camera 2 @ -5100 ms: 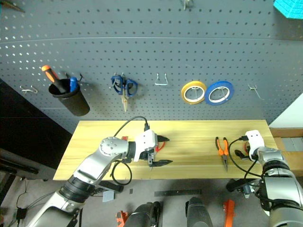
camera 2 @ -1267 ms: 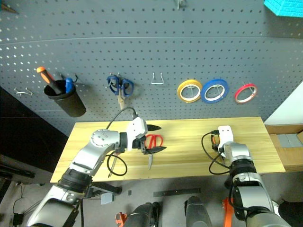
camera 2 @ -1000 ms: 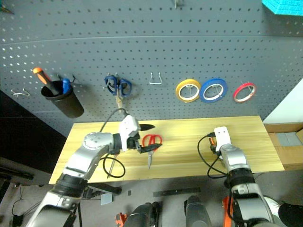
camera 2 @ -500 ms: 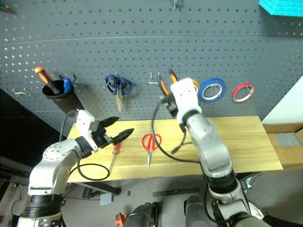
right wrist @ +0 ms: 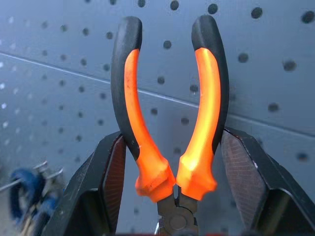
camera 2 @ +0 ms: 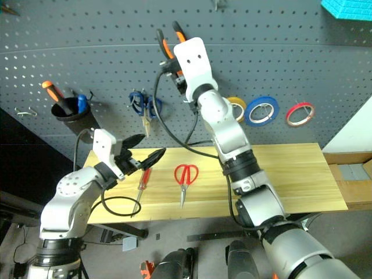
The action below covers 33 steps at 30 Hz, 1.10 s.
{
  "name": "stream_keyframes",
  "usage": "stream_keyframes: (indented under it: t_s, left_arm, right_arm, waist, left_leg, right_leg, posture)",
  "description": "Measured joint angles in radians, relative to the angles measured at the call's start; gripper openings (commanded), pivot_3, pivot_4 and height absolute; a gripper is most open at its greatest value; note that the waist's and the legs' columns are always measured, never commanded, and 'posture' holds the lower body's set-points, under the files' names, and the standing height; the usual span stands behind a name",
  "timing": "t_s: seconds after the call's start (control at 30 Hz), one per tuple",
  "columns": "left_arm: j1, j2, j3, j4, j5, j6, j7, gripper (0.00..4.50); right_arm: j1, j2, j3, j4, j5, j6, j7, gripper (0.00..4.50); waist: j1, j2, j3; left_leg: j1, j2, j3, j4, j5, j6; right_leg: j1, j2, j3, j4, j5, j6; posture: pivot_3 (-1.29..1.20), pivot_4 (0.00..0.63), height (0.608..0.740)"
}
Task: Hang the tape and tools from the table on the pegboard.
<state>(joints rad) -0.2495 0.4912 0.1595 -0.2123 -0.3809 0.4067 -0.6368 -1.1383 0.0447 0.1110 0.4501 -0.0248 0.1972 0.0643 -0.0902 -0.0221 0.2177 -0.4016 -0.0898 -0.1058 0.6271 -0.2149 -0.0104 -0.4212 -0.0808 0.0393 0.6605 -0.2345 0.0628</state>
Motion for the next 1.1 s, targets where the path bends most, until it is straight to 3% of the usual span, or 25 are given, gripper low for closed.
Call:
stream_keyframes:
  t_s: [0.27, 0.53, 0.7, 1.1]
  left_arm:
    - [-0.026, 0.000, -0.015, -0.015, -0.001, 0.004, 0.017, 4.50]
    - [-0.045, -0.007, -0.046, -0.010, 0.004, 0.000, 0.016, 4.50]
    - [-0.046, -0.008, -0.047, -0.007, 0.004, -0.001, 0.015, 4.50]
    - [-0.059, -0.023, -0.047, 0.019, 0.011, -0.027, 0.030, 4.50]
  right_arm:
    - [-0.107, 0.006, -0.057, 0.306, 0.010, -0.177, -0.006, 2.43]
    - [-0.102, 0.016, -0.080, 0.403, 0.007, -0.216, -0.026, 2.43]
    - [-0.051, 0.026, -0.082, 0.385, 0.009, -0.178, -0.030, 2.43]
    - [-0.025, 0.053, -0.043, 0.064, -0.035, -0.083, -0.057, 2.43]
  waist:
    - [0.002, 0.000, 0.000]
    - [0.006, 0.000, 0.000]
    - [0.003, 0.000, 0.001]
    - [0.005, 0.000, 0.001]
  left_leg:
    - [0.001, 0.001, 0.000, 0.001, 0.001, -0.001]
    - [0.002, 0.018, 0.000, 0.002, 0.005, -0.008]
    - [0.001, 0.025, 0.004, 0.001, 0.006, -0.009]
    - [0.000, 0.029, 0.005, -0.001, 0.004, -0.011]
  right_leg:
    - [0.000, 0.002, 0.001, 0.002, 0.001, -0.002]
    - [0.001, 0.018, -0.001, 0.001, 0.007, -0.012]
    - [-0.001, 0.025, 0.001, 0.000, 0.009, -0.016]
    - [-0.002, 0.028, 0.001, -0.003, 0.010, -0.017]
  posture:
    - [-0.04, 0.181, 0.740]
    - [-0.05, 0.187, 0.740]
    - [-0.06, 0.187, 0.740]
    - [-0.06, 0.189, 0.740]
